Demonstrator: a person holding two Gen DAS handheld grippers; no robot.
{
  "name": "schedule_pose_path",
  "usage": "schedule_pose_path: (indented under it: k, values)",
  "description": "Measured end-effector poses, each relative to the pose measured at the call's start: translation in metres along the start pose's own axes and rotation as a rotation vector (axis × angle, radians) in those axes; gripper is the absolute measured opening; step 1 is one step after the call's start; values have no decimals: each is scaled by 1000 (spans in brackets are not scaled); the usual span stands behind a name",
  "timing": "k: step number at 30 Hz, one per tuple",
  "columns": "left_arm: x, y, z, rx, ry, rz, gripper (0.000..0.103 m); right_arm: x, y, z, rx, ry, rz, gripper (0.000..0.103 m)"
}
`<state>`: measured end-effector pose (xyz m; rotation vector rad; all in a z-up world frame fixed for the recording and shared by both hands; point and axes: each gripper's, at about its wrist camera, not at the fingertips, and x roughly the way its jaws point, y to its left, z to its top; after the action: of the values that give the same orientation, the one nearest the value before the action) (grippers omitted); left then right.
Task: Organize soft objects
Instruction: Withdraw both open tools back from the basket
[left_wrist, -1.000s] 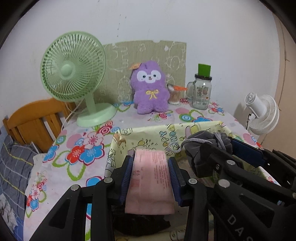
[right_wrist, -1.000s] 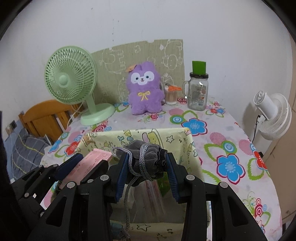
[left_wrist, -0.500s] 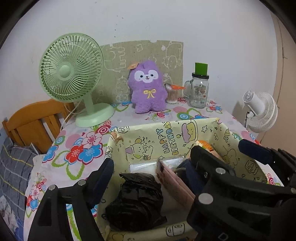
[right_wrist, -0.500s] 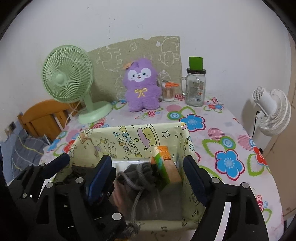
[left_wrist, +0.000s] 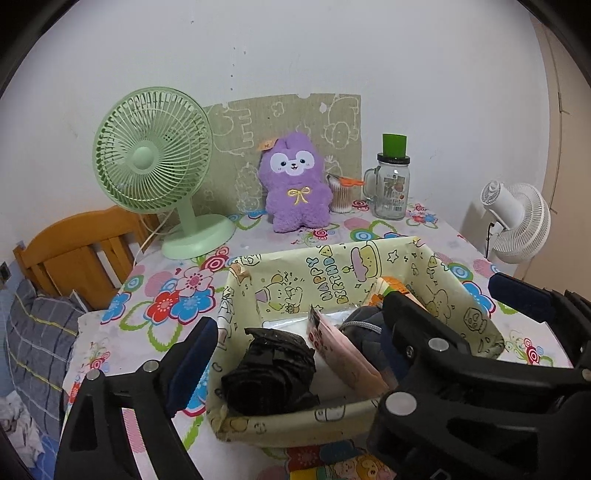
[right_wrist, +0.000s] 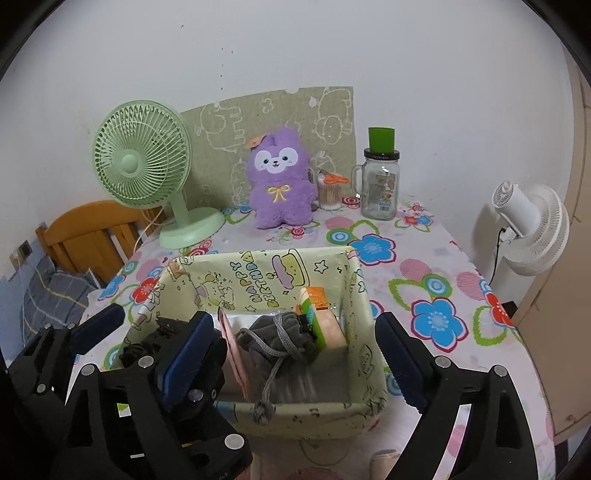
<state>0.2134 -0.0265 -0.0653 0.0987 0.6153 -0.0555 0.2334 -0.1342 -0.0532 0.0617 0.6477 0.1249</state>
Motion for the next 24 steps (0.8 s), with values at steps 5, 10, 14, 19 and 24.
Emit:
schedule_pose_path:
  k: [5,10,14,19,24]
  values:
    - [-11,-3,-2,1,-2,-7,93,-13,-1,-1,-3,-9,-6,92]
    - [-24,-7,-5,-6,-22,-3,98,-28,-2,-5,-7,-22,-13,93]
    - [-32,-10,-10,-7,-21,-7,98,-38,-3,-9,-13,-26,-20,93]
    - [-46,-13,-13,-12,-28,-16,99,-52,-4,-13,-18,-36,-22,93]
    - [-59,-16,-14,-12,-41,-19,99,-66,-4,-15,-22,-53,-21,93]
